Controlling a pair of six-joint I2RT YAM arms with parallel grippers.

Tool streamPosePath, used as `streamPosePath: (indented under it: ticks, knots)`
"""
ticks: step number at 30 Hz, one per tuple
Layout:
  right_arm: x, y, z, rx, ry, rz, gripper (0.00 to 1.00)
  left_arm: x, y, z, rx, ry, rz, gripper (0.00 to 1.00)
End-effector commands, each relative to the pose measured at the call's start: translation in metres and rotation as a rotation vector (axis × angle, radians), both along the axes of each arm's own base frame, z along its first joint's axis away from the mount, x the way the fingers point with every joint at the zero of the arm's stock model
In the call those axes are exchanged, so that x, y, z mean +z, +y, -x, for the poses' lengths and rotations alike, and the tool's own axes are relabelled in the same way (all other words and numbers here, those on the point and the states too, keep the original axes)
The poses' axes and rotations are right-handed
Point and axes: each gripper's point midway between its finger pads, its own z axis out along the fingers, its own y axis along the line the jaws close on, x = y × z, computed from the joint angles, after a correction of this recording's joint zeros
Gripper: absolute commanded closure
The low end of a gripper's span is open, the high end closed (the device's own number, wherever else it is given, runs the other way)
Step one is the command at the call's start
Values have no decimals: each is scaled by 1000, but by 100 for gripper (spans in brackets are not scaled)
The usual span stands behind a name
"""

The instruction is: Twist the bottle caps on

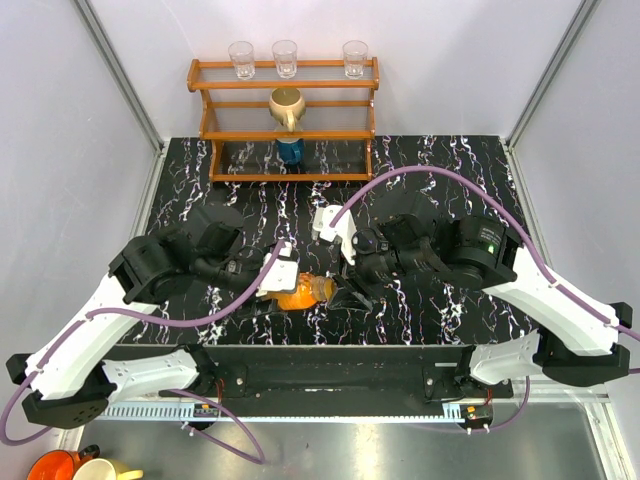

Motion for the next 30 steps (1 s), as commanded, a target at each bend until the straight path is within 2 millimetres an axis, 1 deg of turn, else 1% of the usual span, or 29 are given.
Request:
streamPosePath:
  ticks: [1, 5, 8, 15, 22, 25, 30]
  knots:
    - [26, 1, 2, 15, -26, -92, 70, 12, -9, -7, 7, -30, 44, 56]
    - [28, 2, -2, 8, -53, -96, 71, 12, -10, -7, 7, -22, 46, 56]
    - [25, 3, -4, 12, -62, -86, 71, 14, -11, -6, 4, -20, 51, 56]
    - [11, 6, -9, 6, -63, -53, 71, 21, -12, -3, -3, -12, 71, 56]
    - [5, 2, -18, -14, -57, -40, 71, 25, -11, 1, -12, -5, 83, 56]
    - [5, 2, -18, -12, -51, -42, 71, 25, -11, 2, -13, -4, 85, 56]
    - [-5, 1, -20, -14, -46, -5, 71, 26, -10, 3, -12, -5, 89, 56]
